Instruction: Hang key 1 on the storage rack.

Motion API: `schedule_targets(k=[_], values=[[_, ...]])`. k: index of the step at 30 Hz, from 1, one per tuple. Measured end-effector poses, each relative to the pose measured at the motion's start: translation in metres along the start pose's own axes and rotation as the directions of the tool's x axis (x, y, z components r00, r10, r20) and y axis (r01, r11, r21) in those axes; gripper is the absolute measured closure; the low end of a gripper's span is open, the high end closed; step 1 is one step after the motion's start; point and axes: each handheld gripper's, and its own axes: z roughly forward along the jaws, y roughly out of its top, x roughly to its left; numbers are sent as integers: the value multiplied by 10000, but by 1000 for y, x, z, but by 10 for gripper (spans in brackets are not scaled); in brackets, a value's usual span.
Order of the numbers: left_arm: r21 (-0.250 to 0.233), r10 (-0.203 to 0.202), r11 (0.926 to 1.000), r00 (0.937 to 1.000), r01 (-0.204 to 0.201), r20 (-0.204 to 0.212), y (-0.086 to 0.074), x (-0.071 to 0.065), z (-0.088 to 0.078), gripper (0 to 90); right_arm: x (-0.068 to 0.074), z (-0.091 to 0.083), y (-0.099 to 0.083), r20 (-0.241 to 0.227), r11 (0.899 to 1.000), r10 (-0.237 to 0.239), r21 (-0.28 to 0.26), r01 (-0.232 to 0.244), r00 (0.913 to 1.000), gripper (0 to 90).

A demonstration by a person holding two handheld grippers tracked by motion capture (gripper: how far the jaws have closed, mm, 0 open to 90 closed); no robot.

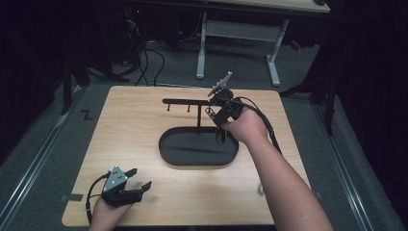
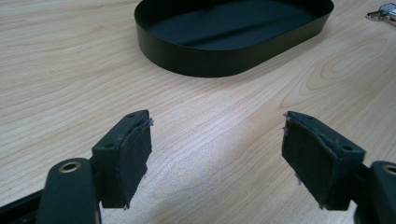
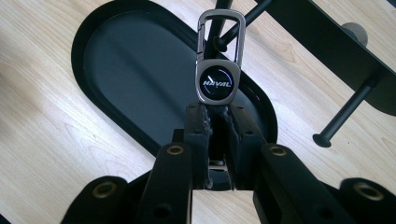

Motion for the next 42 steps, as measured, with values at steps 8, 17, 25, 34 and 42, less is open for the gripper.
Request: schedule_targets(k=[8,17,25,34,42], values=[[21,12,10000,10000,-12,3,0,0,0,247,-1,4,0,74,10000,-90,-12,90,9999,803],[62,39,10000,10000,-39,35,0,-1,1,247,-1,16,1,179,10000,63,-25,-63,9998,802],[108,42,9999,10000,-42,33,-1,-1,1,246,-4,24,2,261,9998,145,-111,-143,9996,801],[110,42,9999,10000,-42,40,-1,0,2,246,-5,34,2,355,9996,248,-140,-244,9991,797],[142,41,9999,10000,-42,45,-1,0,1,246,-4,40,2,314,9994,265,-208,-259,9992,790]])
